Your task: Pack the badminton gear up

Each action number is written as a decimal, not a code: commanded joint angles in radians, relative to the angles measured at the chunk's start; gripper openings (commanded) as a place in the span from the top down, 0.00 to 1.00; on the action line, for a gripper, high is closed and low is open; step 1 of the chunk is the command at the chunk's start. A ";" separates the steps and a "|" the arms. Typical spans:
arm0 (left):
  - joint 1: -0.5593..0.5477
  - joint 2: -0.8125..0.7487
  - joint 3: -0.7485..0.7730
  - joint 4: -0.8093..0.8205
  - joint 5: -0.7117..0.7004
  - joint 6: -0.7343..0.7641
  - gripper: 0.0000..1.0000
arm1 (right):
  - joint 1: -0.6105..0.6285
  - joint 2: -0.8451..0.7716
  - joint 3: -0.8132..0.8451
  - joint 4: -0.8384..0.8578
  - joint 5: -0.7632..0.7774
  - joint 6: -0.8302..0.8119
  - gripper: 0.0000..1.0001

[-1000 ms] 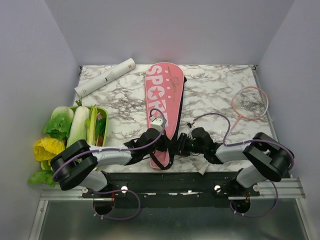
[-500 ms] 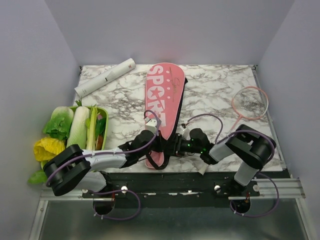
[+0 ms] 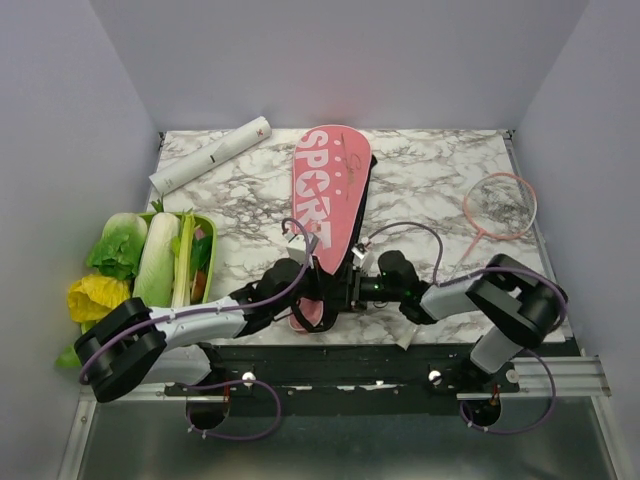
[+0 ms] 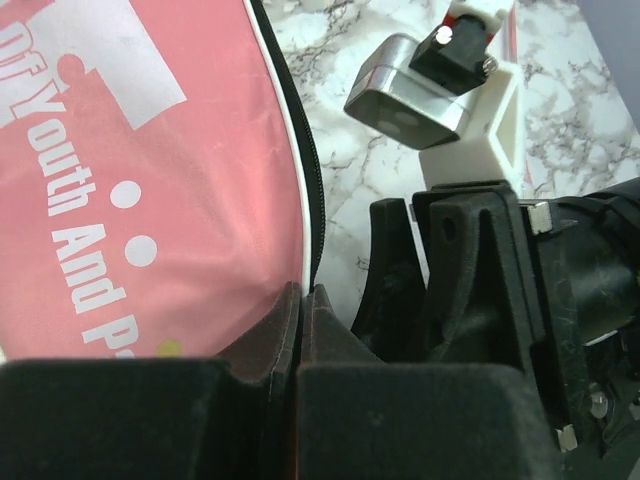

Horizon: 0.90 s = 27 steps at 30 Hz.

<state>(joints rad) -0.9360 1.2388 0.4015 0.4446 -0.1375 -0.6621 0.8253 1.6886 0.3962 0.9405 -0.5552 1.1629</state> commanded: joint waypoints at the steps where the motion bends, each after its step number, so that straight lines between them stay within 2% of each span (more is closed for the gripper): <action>1: 0.005 -0.039 0.022 -0.066 -0.019 0.027 1.00 | 0.018 -0.192 0.125 -0.386 0.047 -0.207 0.50; 2: 0.008 -0.042 0.023 -0.073 -0.028 0.029 1.00 | 0.018 -0.217 0.180 -0.581 0.116 -0.276 0.48; 8: 0.017 -0.071 0.022 -0.109 -0.059 0.036 1.00 | 0.018 -0.346 0.302 -1.098 0.409 -0.411 0.44; 10: 0.020 -0.079 0.020 -0.110 -0.062 0.038 1.00 | 0.018 -0.385 0.314 -1.170 0.487 -0.419 0.43; 14: 0.022 -0.079 0.023 -0.113 -0.054 0.042 1.00 | 0.003 -0.492 0.311 -1.339 0.754 -0.419 0.35; 17: 0.023 -0.079 0.019 -0.100 -0.033 0.041 1.00 | -0.066 -0.517 0.334 -1.443 0.875 -0.413 0.30; 27: 0.023 -0.094 -0.016 -0.040 0.009 0.012 1.00 | -0.434 -0.484 0.411 -1.519 0.972 -0.430 0.29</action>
<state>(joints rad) -0.9161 1.1759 0.4042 0.3473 -0.1711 -0.6273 0.4870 1.1923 0.7670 -0.5095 0.3107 0.7567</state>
